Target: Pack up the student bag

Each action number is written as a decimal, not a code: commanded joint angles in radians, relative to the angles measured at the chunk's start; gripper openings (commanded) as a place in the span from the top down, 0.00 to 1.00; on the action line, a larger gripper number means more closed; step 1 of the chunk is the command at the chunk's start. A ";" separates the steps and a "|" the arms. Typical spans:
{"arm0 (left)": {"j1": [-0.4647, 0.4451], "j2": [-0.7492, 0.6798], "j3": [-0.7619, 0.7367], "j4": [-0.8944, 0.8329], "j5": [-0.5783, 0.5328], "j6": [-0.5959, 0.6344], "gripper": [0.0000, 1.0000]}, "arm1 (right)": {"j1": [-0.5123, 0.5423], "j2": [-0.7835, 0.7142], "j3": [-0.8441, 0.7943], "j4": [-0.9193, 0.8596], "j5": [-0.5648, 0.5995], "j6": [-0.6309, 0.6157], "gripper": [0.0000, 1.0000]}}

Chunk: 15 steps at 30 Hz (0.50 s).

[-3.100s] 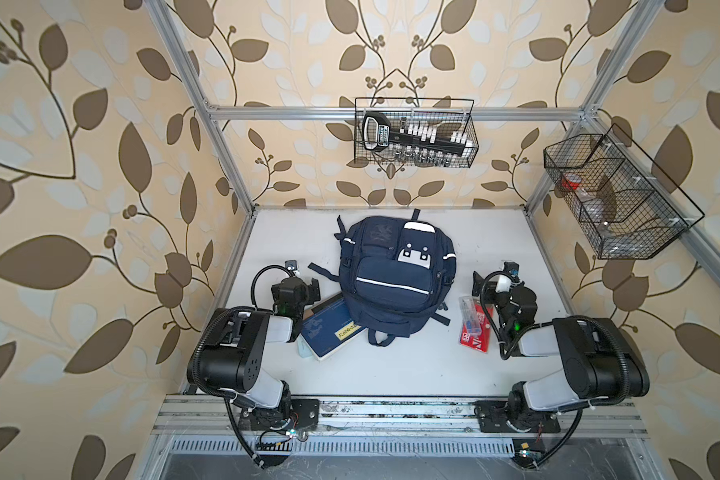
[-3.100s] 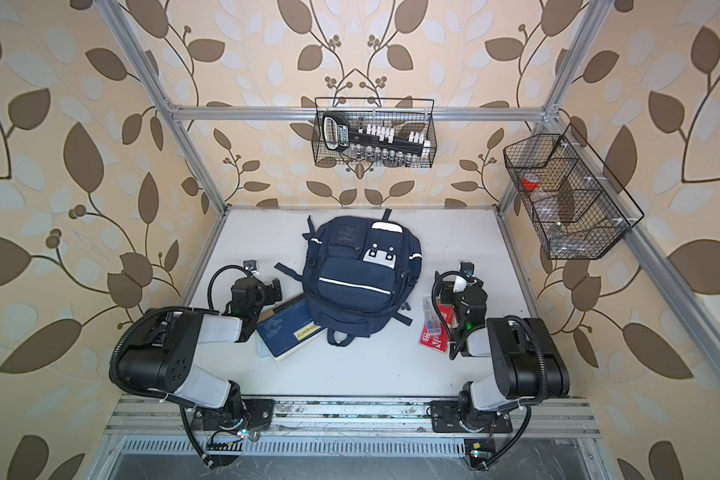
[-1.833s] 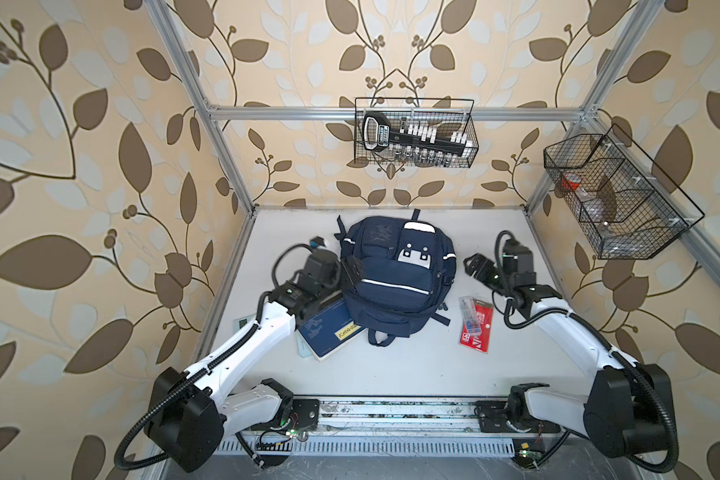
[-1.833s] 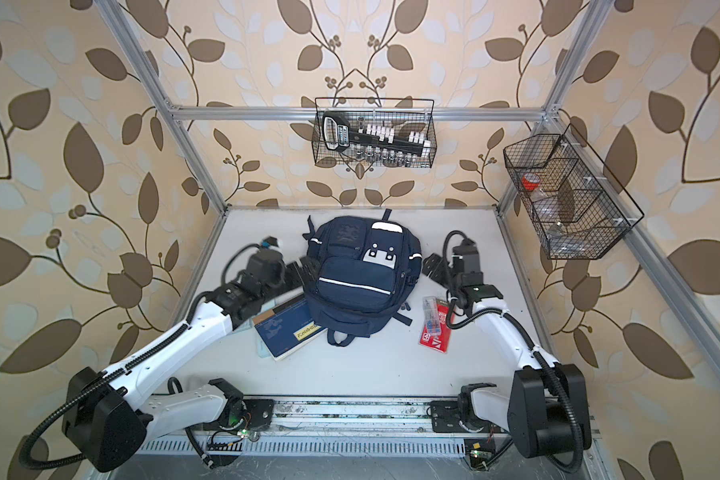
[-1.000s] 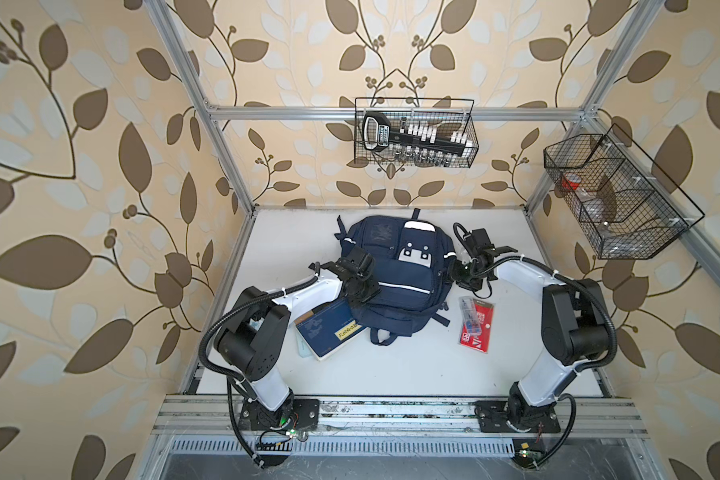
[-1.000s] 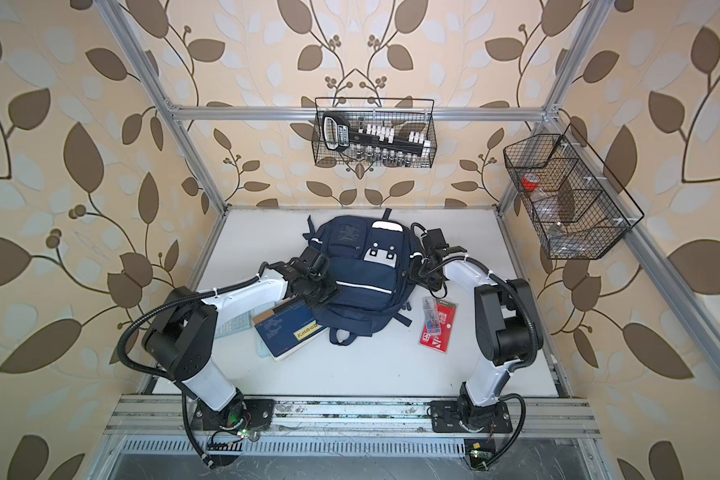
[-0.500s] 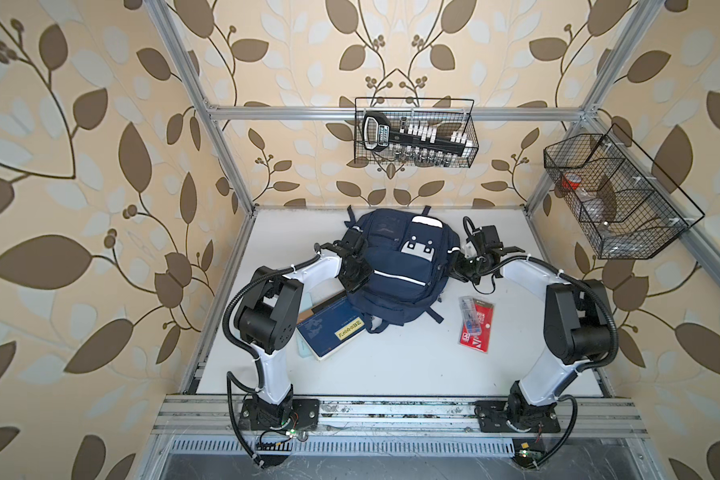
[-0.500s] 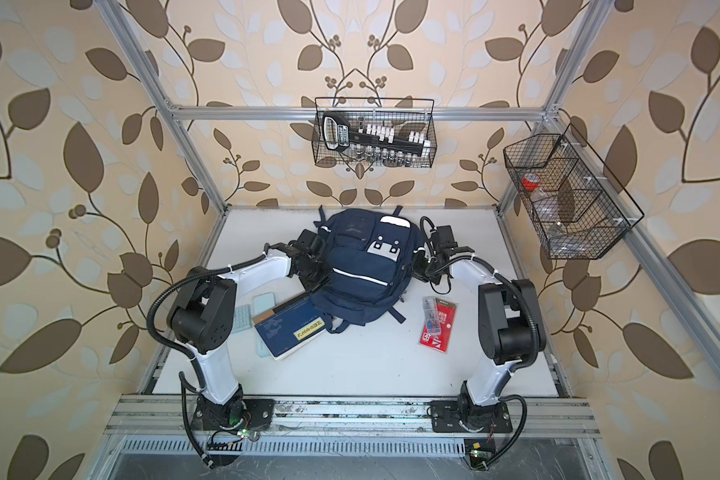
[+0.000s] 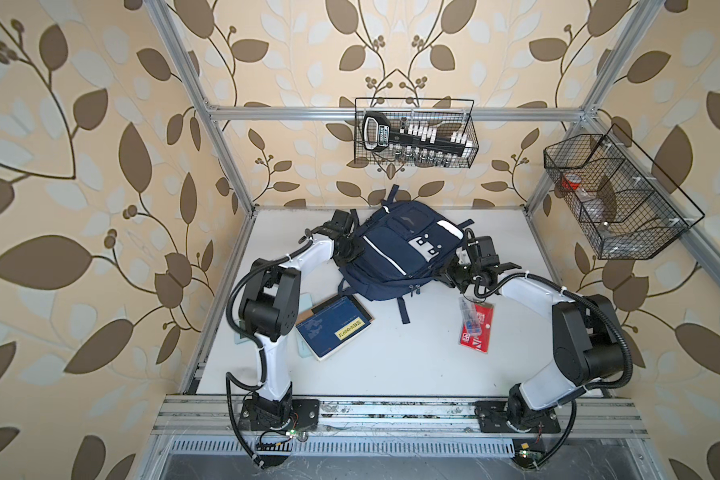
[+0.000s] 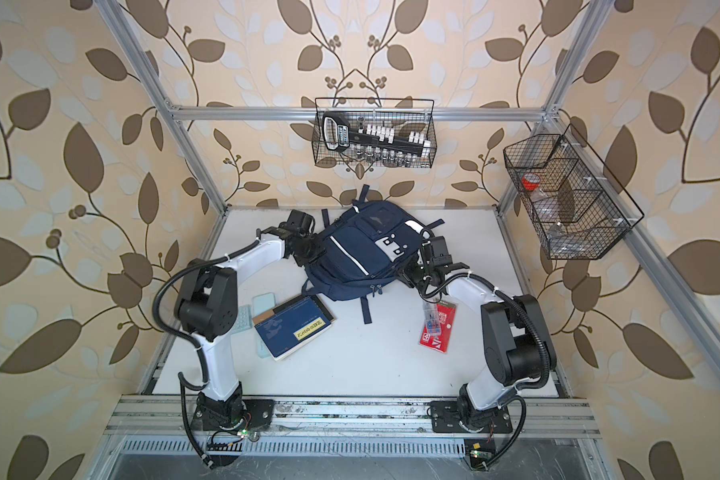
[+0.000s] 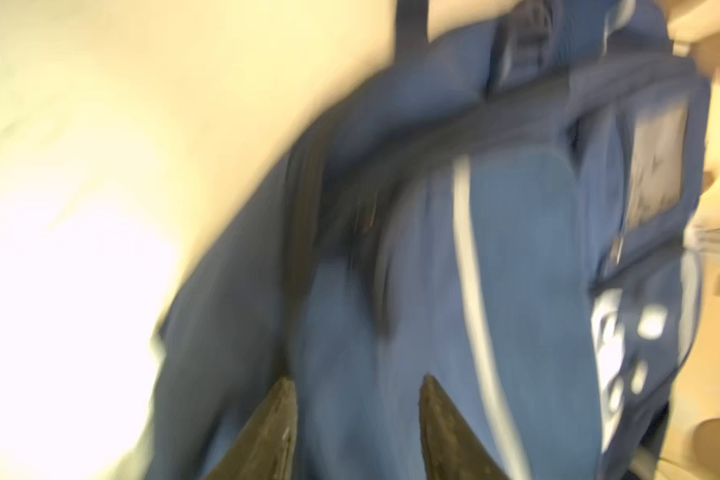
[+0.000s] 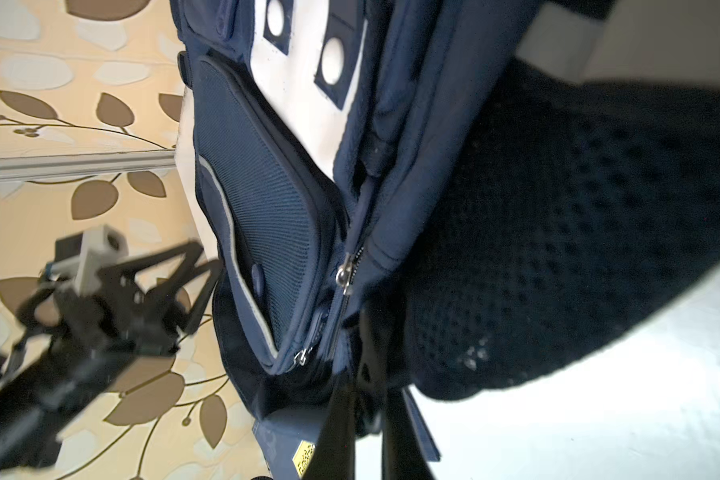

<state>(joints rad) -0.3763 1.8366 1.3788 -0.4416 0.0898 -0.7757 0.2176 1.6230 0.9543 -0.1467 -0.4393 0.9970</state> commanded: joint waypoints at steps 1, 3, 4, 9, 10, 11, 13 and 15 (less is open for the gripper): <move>-0.244 -0.281 -0.167 -0.012 -0.132 0.080 0.50 | 0.037 0.017 -0.003 0.109 0.003 0.095 1.00; -0.378 -0.370 -0.256 0.027 -0.192 0.084 0.49 | 0.061 0.020 0.007 0.110 0.023 0.108 1.00; -0.436 -0.388 -0.284 0.046 -0.209 0.078 0.48 | 0.071 0.017 0.008 0.114 0.036 0.116 1.00; -0.504 -0.267 -0.228 0.040 -0.230 0.094 0.60 | 0.088 -0.007 0.009 0.110 0.060 0.149 1.00; -0.504 -0.232 -0.204 0.045 -0.239 0.107 0.63 | 0.087 -0.009 0.014 0.101 0.059 0.151 1.00; -0.503 -0.201 -0.186 0.047 -0.254 0.107 0.64 | 0.088 -0.009 0.020 0.092 0.058 0.151 1.00; -0.498 -0.136 -0.129 0.039 -0.284 0.124 0.67 | 0.088 -0.003 0.033 0.071 0.053 0.152 1.00; -0.494 -0.091 -0.086 0.033 -0.314 0.129 0.69 | 0.088 -0.002 0.041 0.060 0.053 0.158 1.00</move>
<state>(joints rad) -0.8742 1.7229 1.2171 -0.3988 -0.1295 -0.6781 0.3012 1.6382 0.9531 -0.0978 -0.3809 1.1263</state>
